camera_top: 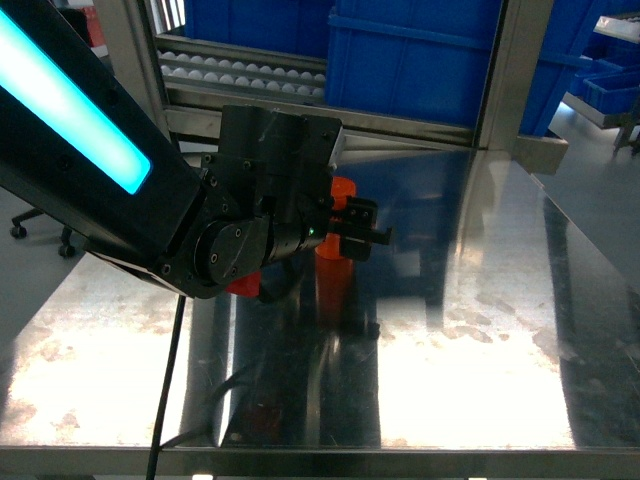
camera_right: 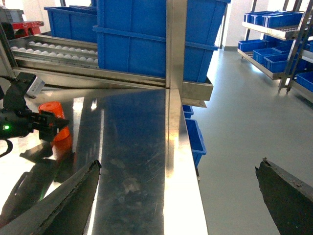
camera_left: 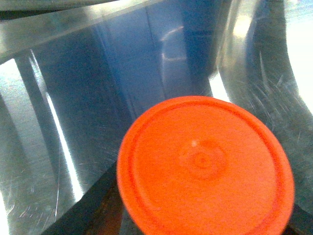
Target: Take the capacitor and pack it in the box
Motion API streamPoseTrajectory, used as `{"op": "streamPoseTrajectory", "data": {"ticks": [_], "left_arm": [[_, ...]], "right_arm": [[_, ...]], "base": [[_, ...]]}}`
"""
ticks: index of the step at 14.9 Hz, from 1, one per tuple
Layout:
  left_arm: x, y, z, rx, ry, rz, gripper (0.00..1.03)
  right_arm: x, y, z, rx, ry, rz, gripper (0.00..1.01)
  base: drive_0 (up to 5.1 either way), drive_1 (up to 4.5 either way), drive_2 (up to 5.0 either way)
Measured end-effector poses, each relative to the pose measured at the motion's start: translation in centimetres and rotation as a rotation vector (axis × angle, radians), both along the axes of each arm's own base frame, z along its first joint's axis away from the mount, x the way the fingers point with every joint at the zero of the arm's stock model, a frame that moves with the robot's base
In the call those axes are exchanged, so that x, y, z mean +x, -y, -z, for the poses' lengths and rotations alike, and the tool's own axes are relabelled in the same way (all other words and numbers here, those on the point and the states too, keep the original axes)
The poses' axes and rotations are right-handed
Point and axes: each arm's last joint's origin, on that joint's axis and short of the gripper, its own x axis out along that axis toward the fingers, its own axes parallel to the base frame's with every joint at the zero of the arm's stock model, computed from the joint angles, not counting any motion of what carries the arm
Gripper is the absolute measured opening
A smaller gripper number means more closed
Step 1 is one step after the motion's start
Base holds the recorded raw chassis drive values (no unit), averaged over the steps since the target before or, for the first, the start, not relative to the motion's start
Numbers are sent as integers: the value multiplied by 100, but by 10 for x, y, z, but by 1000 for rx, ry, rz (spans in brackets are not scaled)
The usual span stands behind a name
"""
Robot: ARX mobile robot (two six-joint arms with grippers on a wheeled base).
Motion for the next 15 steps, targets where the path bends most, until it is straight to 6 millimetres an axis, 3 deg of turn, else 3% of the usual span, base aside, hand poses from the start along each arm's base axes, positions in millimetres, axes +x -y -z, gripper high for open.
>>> {"op": "streamPoseTrajectory", "data": {"ticks": [2,5,7,8,9,10,12,15], "left_arm": [[0,0,1,0,-7,9,46],[-11,-10,-7,-20,-12,-13,45],[-24,-27,-38,-51,46,-32,45],[-36,-43,-61,-74,91,-53,45],[-69,-75,-97,-113,206,-78,45],[-91,-93,-109,-120,260,-93,45],[-134,-116,-117,-125,332,-115,45],[-176,-129,-117,-129,342,-125,45]], "right_arm": [[0,0,0,0,0,0,98],[0,0,0,0,0,0,98],[0,0,0,0,0,0,98],[0,0,0,0,0,0,98],[0,0,0,0,0,0,98],[0,0,0,0,0,0,98],[0,0,0,0,0,0,98],[0,0,0,0,0,0,98]], "base": [[0,0,0],[0,0,0],[0,0,0],[0,0,0],[0,0,0],[0,0,0],[0,0,0],[0,0,0]]}}
